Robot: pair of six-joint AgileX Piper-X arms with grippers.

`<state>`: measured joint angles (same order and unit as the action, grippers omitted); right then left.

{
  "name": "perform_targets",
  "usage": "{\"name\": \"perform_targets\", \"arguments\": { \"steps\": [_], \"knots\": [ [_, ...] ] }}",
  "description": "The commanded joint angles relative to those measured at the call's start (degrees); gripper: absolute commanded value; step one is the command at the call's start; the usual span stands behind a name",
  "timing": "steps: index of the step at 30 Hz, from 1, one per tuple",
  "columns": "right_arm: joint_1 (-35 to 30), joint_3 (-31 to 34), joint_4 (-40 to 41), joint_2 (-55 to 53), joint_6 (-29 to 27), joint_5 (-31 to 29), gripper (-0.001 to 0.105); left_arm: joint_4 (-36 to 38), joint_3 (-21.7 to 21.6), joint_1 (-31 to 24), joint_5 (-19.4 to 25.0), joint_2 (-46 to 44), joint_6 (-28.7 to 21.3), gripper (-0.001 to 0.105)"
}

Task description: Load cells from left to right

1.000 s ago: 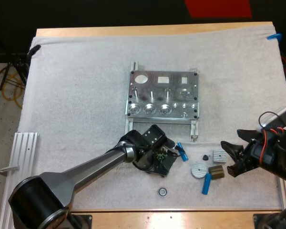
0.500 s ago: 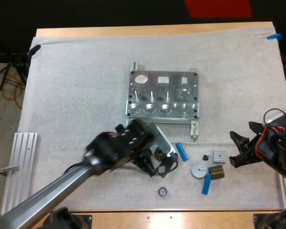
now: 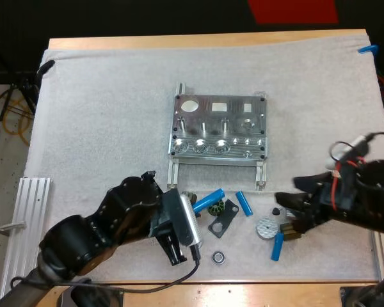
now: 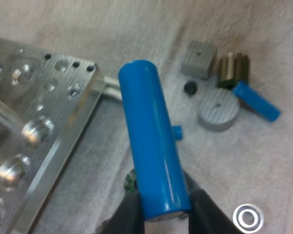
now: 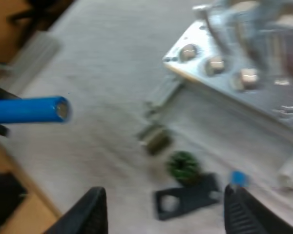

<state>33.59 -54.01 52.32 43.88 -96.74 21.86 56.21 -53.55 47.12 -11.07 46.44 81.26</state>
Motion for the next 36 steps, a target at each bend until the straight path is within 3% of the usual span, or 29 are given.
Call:
{"name": "perform_targets", "arguments": {
  "steps": [1, 10, 15, 29, 36],
  "knots": [
    [0.08, -0.49, -3.27, 0.92, 1.1, 6.03, 0.052, -0.31, -0.47, -0.01, -2.7, -0.93, -0.39, 0.0],
    [0.08, -0.49, -17.03, 8.55, 9.76, 28.01, 0.052, -0.31, -0.47, -0.01, -4.62, -2.66, -0.08, 0.0],
    [0.08, -0.49, -19.58, 13.2, 12.57, 35.97, 0.052, -0.31, -0.47, -0.01, -4.62, -3.15, -0.08, 0.0],
    [0.08, -0.49, -21.68, 19.29, 15.22, 42.4, 0.052, -2.6, -0.47, -0.01, -4.62, -3.15, -0.08, 0.0],
    [0.08, -0.49, -22.46, 19.44, 15.2, 42.69, 0.052, -5.32, -0.47, -0.01, -9.55, -2.85, -0.08, 0.0]
  ]
}}
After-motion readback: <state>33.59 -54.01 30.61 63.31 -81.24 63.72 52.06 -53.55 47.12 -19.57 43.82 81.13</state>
